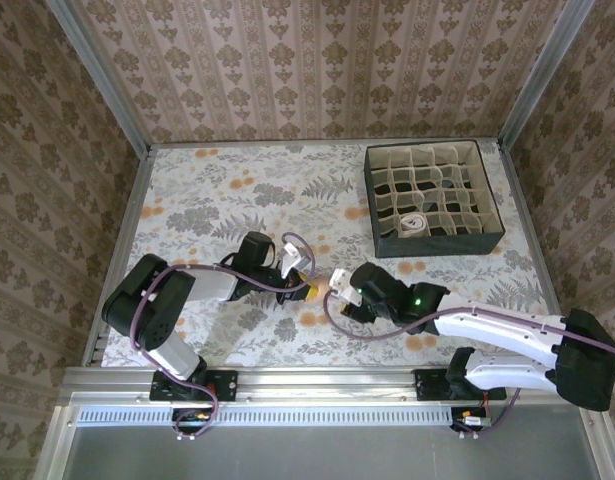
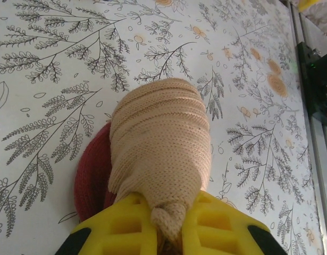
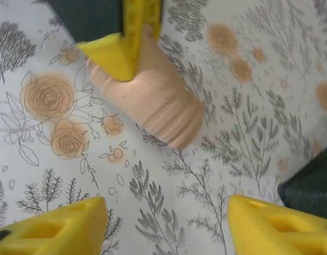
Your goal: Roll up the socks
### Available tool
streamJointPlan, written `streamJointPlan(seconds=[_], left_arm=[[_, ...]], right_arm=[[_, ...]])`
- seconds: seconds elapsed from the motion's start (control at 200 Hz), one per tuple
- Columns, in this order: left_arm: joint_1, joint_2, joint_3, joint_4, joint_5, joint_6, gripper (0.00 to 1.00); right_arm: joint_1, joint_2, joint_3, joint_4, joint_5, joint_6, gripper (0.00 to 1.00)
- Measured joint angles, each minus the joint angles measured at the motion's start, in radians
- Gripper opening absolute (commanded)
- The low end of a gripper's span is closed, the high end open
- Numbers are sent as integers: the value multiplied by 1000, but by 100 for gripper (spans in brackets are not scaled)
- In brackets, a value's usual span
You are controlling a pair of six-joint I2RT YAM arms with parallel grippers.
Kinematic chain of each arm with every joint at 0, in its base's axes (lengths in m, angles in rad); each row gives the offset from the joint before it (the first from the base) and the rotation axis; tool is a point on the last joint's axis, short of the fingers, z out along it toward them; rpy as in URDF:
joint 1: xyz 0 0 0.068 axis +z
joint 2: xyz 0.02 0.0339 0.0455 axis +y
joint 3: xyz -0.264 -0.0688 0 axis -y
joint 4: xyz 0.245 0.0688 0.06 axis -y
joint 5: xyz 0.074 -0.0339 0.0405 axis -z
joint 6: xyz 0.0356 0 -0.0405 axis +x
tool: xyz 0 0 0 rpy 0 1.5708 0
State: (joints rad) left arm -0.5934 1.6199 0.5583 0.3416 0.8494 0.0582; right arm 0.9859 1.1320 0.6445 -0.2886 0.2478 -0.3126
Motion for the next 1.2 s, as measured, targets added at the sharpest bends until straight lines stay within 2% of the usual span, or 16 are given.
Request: streamJointPlan(seconds=[0.105, 0.33, 0.51, 0.755, 1.1, 1.2], left_arm=[[6, 10, 0, 4, 21, -9, 0], [17, 29, 0, 8, 66, -14, 0], [20, 42, 0, 8, 94, -14, 0], [20, 65, 0, 11, 138, -14, 0], [32, 70, 6, 1, 168, -23, 2], [34, 74, 6, 0, 176, -32, 3]], right_arm=[[31, 35, -49, 101, 19, -129, 71], [32, 200, -40, 249, 43, -317, 73], [28, 330, 6, 307, 68, -391, 73], [6, 421, 48, 347, 79, -453, 72], [-34, 472, 74, 326, 28, -504, 61], [-34, 481, 82, 312, 11, -507, 50]])
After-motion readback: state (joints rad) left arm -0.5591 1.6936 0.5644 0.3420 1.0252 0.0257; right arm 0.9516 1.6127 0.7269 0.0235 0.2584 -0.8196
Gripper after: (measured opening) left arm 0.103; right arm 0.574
